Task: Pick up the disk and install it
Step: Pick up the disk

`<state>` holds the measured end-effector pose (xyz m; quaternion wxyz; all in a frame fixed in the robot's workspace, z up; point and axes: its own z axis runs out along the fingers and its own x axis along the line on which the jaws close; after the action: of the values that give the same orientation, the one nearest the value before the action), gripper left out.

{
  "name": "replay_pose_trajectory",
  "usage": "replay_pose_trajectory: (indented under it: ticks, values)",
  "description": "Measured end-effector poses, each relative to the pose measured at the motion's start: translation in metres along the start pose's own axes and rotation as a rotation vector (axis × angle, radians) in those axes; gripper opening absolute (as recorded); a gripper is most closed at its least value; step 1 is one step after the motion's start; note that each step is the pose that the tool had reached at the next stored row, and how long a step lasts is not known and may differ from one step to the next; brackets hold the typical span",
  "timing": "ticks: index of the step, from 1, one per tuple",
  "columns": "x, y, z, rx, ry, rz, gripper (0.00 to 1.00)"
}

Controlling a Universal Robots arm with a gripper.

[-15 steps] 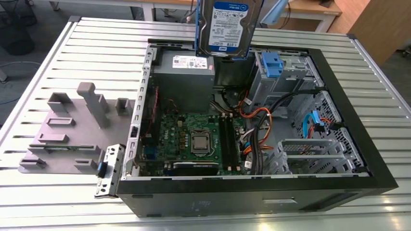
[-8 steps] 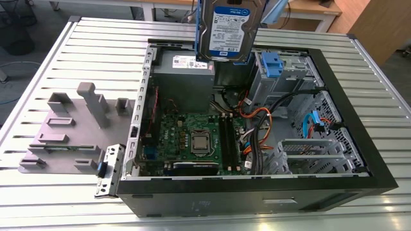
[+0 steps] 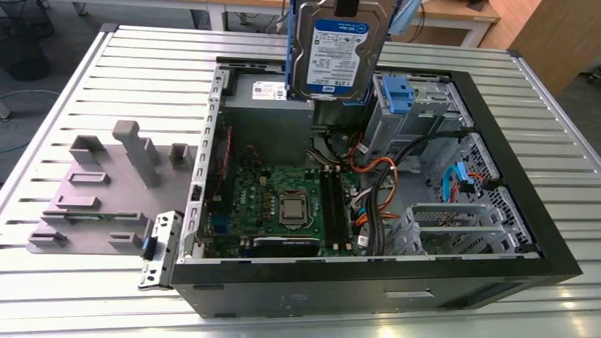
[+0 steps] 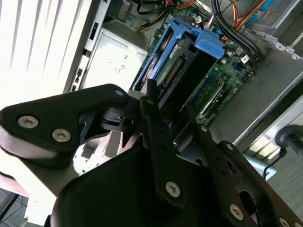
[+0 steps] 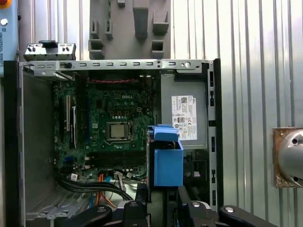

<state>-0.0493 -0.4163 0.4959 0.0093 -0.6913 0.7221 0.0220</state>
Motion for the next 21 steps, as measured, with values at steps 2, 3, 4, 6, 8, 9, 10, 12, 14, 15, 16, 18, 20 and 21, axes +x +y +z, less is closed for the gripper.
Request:
replay_pose_trajectory:
  ticks: [2,3,4,6,8,9,10,12,14,15,16,18,20,21]
  values:
    - [0.0047,-0.0002,-0.0003,-0.0001,0.0002,0.0,0.35]
    - [0.0078,-0.0003,-0.0004,0.0,0.0001,0.0,0.35]
    - [0.0103,-0.0004,-0.0005,0.0,0.0001,0.0,0.35]
    - [0.0153,-0.0007,-0.0007,-0.0001,0.0002,0.0,0.35]
    - [0.0207,-0.0009,-0.001,0.0,0.0004,0.0,0.35]
    - [0.0233,-0.001,-0.0011,0.0,0.0004,0.0,0.35]
    - [0.0259,-0.0011,-0.0012,0.0,0.0005,0.0,0.35]
    - [0.0311,-0.0014,-0.0014,0.0,0.0009,0.0,0.35]
    - [0.0368,-0.0016,-0.0017,0.0,0.0012,0.0,0.35]
    - [0.0395,-0.0017,-0.0018,0.0,0.0015,0.0,0.35]
    - [0.0421,-0.0018,-0.002,0.0,0.0018,0.0,0.35]
    - [0.0471,-0.002,-0.0021,0.0,0.0021,0.0,0.35]
    - [0.052,-0.0022,-0.0024,0.0001,0.0026,0.0,0.35]
    - [0.0546,-0.0024,-0.0026,0.0,0.0031,0.0,0.35]
